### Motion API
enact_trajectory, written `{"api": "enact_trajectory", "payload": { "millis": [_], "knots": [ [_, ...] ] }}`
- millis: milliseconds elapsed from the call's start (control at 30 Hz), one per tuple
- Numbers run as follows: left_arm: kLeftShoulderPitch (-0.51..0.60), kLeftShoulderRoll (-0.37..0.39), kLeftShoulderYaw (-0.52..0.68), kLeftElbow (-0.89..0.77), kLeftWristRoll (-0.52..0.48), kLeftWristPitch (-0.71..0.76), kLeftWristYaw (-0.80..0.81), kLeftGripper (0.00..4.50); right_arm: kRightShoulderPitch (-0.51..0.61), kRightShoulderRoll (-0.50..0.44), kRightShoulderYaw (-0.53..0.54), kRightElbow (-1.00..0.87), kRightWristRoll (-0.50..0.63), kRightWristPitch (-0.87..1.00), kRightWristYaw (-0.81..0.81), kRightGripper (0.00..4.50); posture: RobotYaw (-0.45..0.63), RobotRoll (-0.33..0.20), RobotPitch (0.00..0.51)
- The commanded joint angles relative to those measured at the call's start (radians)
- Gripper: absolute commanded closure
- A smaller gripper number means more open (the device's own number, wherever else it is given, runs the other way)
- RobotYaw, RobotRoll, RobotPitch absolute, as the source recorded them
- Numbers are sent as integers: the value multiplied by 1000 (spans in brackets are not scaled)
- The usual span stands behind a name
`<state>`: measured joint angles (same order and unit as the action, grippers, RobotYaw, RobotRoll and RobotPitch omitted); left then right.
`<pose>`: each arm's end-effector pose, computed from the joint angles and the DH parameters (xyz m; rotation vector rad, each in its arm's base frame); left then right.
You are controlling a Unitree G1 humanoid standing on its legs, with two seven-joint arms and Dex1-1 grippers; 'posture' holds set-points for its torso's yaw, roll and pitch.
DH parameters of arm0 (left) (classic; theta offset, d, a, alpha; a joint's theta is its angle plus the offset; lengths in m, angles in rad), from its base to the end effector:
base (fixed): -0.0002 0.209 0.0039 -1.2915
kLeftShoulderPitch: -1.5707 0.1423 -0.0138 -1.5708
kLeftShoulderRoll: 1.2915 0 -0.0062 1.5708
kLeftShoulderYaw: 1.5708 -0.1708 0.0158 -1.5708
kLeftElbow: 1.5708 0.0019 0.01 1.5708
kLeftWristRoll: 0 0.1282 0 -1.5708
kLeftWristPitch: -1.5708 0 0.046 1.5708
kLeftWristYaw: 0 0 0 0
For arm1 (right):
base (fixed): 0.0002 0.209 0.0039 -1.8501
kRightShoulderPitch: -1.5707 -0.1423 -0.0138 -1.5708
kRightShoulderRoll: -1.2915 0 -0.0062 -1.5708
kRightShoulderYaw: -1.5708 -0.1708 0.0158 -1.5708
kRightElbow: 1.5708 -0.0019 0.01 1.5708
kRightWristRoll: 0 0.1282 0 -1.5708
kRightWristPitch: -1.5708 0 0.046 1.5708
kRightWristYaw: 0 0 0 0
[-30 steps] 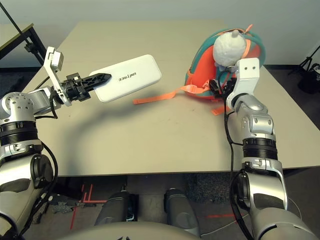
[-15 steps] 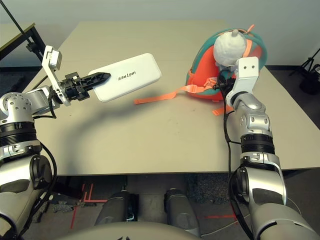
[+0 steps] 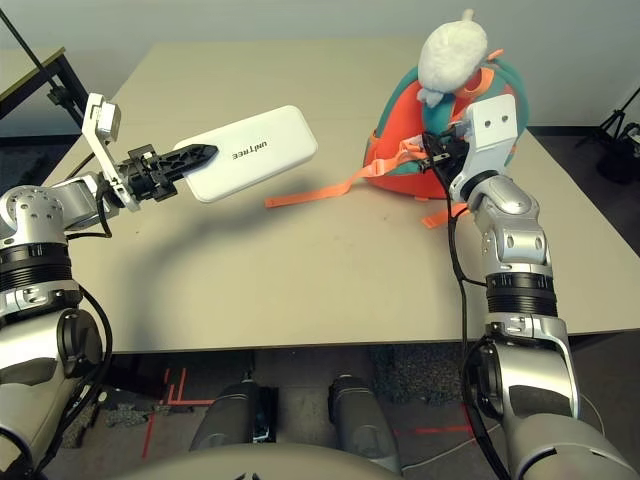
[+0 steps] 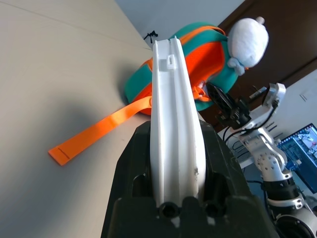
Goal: Put the pencil case into the backpack and zip it.
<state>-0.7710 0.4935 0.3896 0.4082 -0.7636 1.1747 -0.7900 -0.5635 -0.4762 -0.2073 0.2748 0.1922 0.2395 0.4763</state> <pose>0.2862 0.2478 0.1780 -0.7328 0.3371 -0.8747 0.2775 -0.2515 0.1674 -0.1815 -0.0835 0.2650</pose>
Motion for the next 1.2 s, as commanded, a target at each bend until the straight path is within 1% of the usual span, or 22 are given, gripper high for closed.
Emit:
{"api": "enact_trajectory", "payload": {
  "millis": [33, 267, 633, 767, 933, 1033, 1100, 1200],
  "knots": [
    [-26, 29, 0, 14, -5, -29, -21, 3412, 31, -25, -5, -153, 58, 13, 61, 4053, -154, 0, 12],
    [-59, 58, -19, 78, 7, -65, -44, 3412, 94, -47, -16, -316, 128, 89, 105, 4053, -178, 0, 11],
    [-98, 66, -53, 129, 28, -91, -78, 3412, 191, -72, -23, -529, 251, 229, 157, 4054, -198, 0, 14],
    [-108, 93, -68, 140, 36, -92, -100, 3412, 225, -85, -28, -603, 309, 286, 173, 4054, -201, 0, 19],
    [-134, 134, -89, 160, 53, -108, -141, 3412, 309, -109, -7, -688, 387, 365, 213, 4054, -204, 0, 23],
    [-140, 161, -110, 147, 58, -103, -178, 3412, 354, -109, 6, -685, 379, 366, 211, 4054, -205, 0, 25],
    [-144, 190, -135, 129, 67, -112, -219, 3412, 376, -109, 19, -660, 350, 340, 215, 4054, -204, 0, 26],
    [-151, 240, -178, 60, 59, -101, -291, 3412, 400, -115, 43, -619, 313, 304, 230, 4054, -195, 0, 26]
  ]
}}
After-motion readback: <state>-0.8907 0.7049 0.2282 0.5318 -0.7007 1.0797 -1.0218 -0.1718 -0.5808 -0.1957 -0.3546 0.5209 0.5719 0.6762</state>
